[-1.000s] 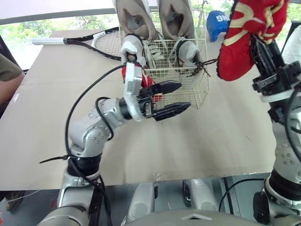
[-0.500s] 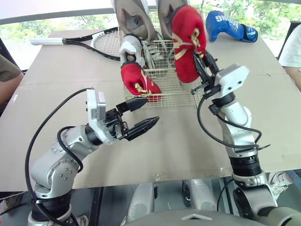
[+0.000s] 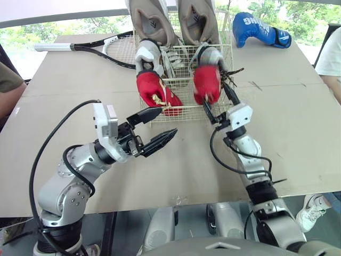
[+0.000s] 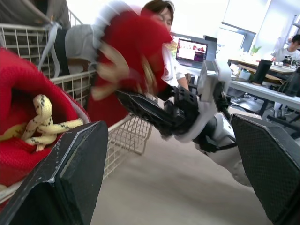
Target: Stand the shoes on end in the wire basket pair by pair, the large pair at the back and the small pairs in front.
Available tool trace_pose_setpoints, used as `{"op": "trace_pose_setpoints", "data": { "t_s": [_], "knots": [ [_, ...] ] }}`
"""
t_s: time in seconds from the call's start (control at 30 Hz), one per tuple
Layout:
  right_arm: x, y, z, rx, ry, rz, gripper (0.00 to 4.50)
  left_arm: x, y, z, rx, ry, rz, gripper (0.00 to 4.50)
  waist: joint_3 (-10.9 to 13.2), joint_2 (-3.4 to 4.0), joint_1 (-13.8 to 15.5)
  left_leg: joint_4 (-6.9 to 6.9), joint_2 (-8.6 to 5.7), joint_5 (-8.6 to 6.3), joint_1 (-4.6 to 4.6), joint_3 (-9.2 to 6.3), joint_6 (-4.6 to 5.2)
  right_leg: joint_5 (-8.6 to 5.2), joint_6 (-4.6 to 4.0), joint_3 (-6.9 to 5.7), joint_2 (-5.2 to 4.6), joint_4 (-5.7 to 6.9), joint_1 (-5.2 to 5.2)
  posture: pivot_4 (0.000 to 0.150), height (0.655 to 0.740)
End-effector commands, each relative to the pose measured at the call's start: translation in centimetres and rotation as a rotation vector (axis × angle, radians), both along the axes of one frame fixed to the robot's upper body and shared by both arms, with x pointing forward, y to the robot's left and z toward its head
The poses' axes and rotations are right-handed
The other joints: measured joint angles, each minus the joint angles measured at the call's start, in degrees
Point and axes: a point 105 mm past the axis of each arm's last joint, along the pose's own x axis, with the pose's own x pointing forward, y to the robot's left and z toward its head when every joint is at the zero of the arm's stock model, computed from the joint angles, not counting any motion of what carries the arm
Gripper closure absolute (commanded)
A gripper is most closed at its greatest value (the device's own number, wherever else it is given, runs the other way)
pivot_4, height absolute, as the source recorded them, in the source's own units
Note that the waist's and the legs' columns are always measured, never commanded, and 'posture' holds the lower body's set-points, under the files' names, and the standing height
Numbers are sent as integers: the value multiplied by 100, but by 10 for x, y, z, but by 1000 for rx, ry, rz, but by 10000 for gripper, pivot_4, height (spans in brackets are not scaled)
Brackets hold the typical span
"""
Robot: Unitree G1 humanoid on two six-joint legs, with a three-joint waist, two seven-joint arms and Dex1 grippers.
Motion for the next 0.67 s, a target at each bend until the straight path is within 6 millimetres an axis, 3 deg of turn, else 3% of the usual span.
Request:
{"op": "trace_pose_setpoints", "data": {
  "t_s": [0.03,0.23,0.43,0.53,0.67],
  "knots": [
    [-17,-10,16,1,-35,57,928,-2,5,-1,17,2,18,0,0,0,0,0,0,-8,0,-4,13,0,0,0,0,0,0,1500,7400],
    [-48,-31,25,-125,14,156,928,-4,21,-17,79,74,69,0,2,3,18,0,1,-11,-1,-27,19,-1,0,-4,0,-2,1,1500,7400],
    [-92,-59,-1,-383,253,344,928,-13,57,-40,188,180,129,0,3,4,38,-4,1,-12,-3,-25,21,-3,0,-5,0,-11,2,1500,7400],
    [-98,-85,-18,-479,365,352,928,-11,71,-43,229,195,151,0,1,-2,43,-3,1,-12,0,-6,22,-16,-20,-14,1,-18,12,1500,7400],
    [-94,-117,-25,-518,453,333,928,-13,72,-51,306,217,88,0,0,-6,40,4,3,-12,11,9,22,-17,-22,-10,2,-18,22,1500,7400]
  ]
}}
